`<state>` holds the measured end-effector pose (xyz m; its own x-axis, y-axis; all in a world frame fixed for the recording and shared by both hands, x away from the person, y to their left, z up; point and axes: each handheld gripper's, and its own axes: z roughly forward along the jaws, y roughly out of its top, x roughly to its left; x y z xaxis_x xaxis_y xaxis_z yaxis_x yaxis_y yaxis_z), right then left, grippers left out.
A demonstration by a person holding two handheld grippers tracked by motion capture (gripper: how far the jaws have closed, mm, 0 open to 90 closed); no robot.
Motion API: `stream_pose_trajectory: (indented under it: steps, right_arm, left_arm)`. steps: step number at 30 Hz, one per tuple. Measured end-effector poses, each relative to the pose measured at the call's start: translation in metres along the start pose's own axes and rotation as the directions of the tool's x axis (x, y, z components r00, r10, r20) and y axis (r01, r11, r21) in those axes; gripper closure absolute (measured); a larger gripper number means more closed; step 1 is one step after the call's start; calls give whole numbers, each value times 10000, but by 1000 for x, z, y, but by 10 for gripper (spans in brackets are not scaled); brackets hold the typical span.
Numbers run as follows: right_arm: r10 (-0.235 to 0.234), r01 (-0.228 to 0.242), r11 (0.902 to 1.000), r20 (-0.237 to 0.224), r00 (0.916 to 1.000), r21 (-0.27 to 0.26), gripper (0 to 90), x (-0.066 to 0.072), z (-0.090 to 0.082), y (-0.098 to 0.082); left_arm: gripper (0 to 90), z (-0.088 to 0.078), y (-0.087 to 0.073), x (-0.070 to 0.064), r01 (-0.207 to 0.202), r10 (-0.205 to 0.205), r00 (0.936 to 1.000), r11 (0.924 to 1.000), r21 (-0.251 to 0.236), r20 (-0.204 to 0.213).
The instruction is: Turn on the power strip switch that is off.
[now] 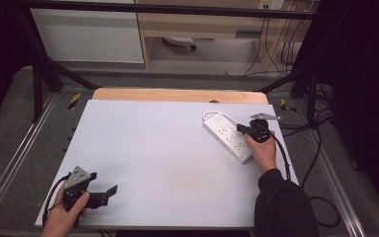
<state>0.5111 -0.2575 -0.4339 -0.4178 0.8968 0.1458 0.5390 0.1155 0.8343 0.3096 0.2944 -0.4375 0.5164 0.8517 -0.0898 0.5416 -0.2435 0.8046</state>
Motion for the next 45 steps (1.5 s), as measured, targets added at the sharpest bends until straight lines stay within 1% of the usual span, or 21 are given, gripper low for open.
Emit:
stream_pose_trajectory:
  steps: [9, 17, 19, 23, 25, 27, 31, 35, 37, 38, 41, 43, 45]
  right_arm:
    - [-164, 164, 9998, -2, 9999, -89, 900, 0, -9, 6]
    - [-97, 97, 10000, 6, 10000, 11, 900, -2, -14, 8]
    - [-156, 156, 9999, 9, 9999, -4, 890, -3, -16, 9]
    - [-116, 116, 9999, 15, 9999, -19, 847, -2, -19, 12]
    - [-103, 103, 9999, 8, 9999, -45, 807, -3, -21, 13]
    - [13, -13, 10000, 18, 10000, -23, 749, -2, -23, 14]
    - [64, -64, 10000, 73, 10000, -26, 670, -2, -26, 16]
    - [353, -353, 9994, 153, 9993, 0, 535, -2, -29, 19]
    - [355, -356, 9993, 168, 9992, 68, 456, -3, -31, 21]
    - [442, -444, 9990, 206, 9988, 108, 414, -2, -32, 22]
    - [395, -399, 9992, 380, 9985, 100, 307, 0, -35, 24]
    - [332, -341, 9992, 454, 9984, 201, 235, 1, -36, 25]
    - [337, -352, 9991, 586, 9977, 238, 187, 1, -37, 26]
  left_arm:
    - [68, 0, 0, 0, 7, -7, 10000, 10000, 2, -16]
    - [67, 0, 0, 0, 11, -11, 10000, 10000, 0, -12]
    - [67, 0, 0, 0, 13, -13, 10000, 10000, 7, -10]
    - [68, 0, 0, 0, 1, -1, 10000, 10000, 2, 0]
    - [67, 0, 0, 0, 5, -5, 10000, 10000, 6, 2]
    - [68, 0, 0, 0, 6, -6, 10000, 10000, 11, 5]
    - [68, 0, 0, -1, -16, 16, 10000, 10000, 29, 8]
    - [68, 0, 0, -1, -33, 32, 10000, 10000, 27, 15]
    - [68, 0, 0, -1, -32, 32, 10000, 10000, 22, 5]
    - [67, 0, 0, -1, -30, 30, 10000, 10000, 17, -1]
    - [68, 0, 0, -1, -51, 51, 10000, 10000, 20, 5]
    - [68, 0, 0, -1, -44, 45, 10000, 10000, 24, -10]
    - [68, 0, 0, -1, -50, 50, 10000, 10000, 17, -4]
